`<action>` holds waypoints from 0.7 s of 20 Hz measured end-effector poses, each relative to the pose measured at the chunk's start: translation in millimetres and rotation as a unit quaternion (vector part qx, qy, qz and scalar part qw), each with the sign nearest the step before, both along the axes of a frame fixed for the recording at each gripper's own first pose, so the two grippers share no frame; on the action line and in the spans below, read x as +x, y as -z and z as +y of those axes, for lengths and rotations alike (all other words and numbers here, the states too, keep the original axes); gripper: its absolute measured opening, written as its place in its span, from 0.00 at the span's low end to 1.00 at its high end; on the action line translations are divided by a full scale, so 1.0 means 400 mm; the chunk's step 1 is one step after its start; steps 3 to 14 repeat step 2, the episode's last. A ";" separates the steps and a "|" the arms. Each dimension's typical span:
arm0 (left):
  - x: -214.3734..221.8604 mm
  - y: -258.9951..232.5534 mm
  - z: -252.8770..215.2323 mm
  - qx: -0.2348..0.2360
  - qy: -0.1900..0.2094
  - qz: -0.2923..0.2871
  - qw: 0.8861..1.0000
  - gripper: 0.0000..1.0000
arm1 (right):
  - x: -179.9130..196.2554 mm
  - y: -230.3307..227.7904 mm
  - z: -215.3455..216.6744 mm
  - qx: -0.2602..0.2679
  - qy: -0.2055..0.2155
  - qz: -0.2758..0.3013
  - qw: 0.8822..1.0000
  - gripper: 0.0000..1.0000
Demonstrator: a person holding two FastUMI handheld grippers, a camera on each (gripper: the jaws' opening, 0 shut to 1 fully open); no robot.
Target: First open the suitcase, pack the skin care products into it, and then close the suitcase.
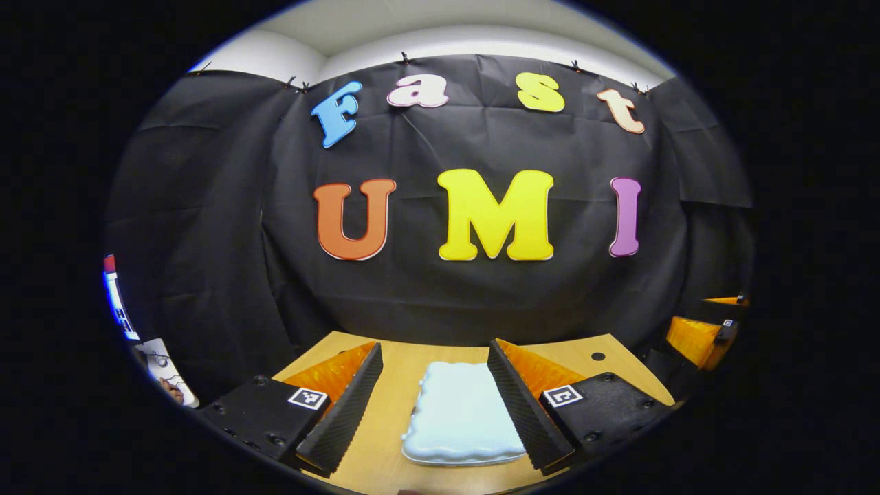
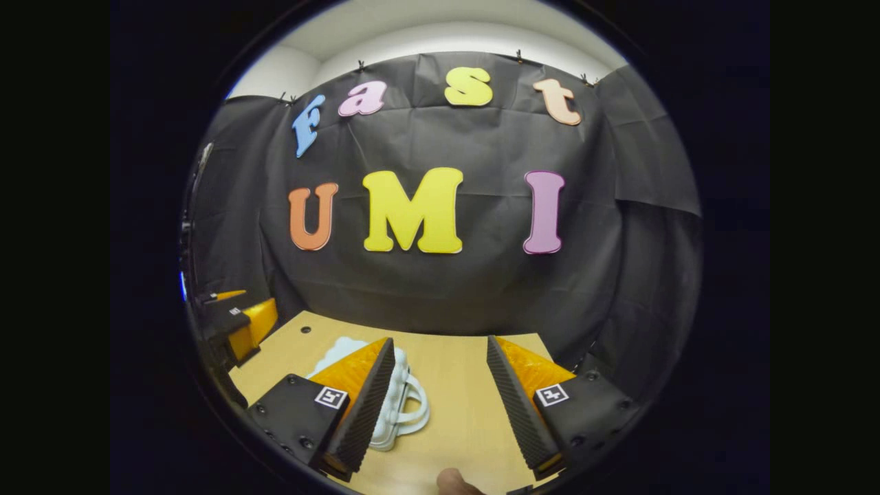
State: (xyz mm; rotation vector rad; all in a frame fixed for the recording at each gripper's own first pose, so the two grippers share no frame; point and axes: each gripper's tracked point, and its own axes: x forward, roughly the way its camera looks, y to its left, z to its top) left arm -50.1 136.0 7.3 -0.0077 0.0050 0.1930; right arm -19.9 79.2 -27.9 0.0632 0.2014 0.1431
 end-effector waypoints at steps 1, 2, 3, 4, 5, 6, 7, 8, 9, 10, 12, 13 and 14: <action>0.004 -0.014 0.011 0.007 -0.001 -0.007 1.000 0.98 | -0.001 -0.005 0.018 0.001 -0.001 0.000 1.000 0.81; -0.005 -0.022 0.016 0.013 0.000 -0.011 1.000 0.92 | -0.002 -0.012 0.036 0.002 -0.002 -0.001 1.000 0.81; -0.005 -0.022 0.016 0.013 0.000 -0.011 1.000 0.92 | -0.002 -0.012 0.036 0.002 -0.002 -0.001 1.000 0.81; -0.005 -0.022 0.016 0.013 0.000 -0.011 1.000 0.92 | -0.002 -0.012 0.036 0.002 -0.002 -0.001 1.000 0.81; -0.005 -0.022 0.016 0.013 0.000 -0.011 1.000 0.92 | -0.002 -0.012 0.036 0.002 -0.002 -0.001 1.000 0.81; -0.005 -0.022 0.016 0.013 0.000 -0.011 1.000 0.92 | -0.002 -0.012 0.036 0.002 -0.002 -0.001 1.000 0.81; -0.005 -0.022 0.016 0.013 0.000 -0.011 1.000 0.92 | -0.002 -0.012 0.036 0.002 -0.002 -0.001 1.000 0.81; -0.005 -0.022 0.016 0.013 0.000 -0.011 1.000 0.92 | -0.002 -0.012 0.036 0.002 -0.002 -0.001 1.000 0.81; -0.005 -0.022 0.016 0.013 0.000 -0.011 1.000 0.92 | -0.002 -0.012 0.036 0.002 -0.002 -0.001 1.000 0.81; -0.005 -0.022 0.016 0.013 0.000 -0.011 1.000 0.92 | -0.002 -0.012 0.036 0.002 -0.002 -0.001 1.000 0.81; -0.005 -0.022 0.016 0.013 0.000 -0.011 1.000 0.92 | -0.002 -0.012 0.036 0.002 -0.002 -0.001 1.000 0.81; -0.005 -0.022 0.016 0.013 0.000 -0.011 1.000 0.92 | -0.002 -0.012 0.036 0.002 -0.002 -0.001 1.000 0.81; -0.005 -0.022 0.016 0.013 0.000 -0.011 1.000 0.92 | -0.002 -0.012 0.036 0.002 -0.002 -0.001 1.000 0.81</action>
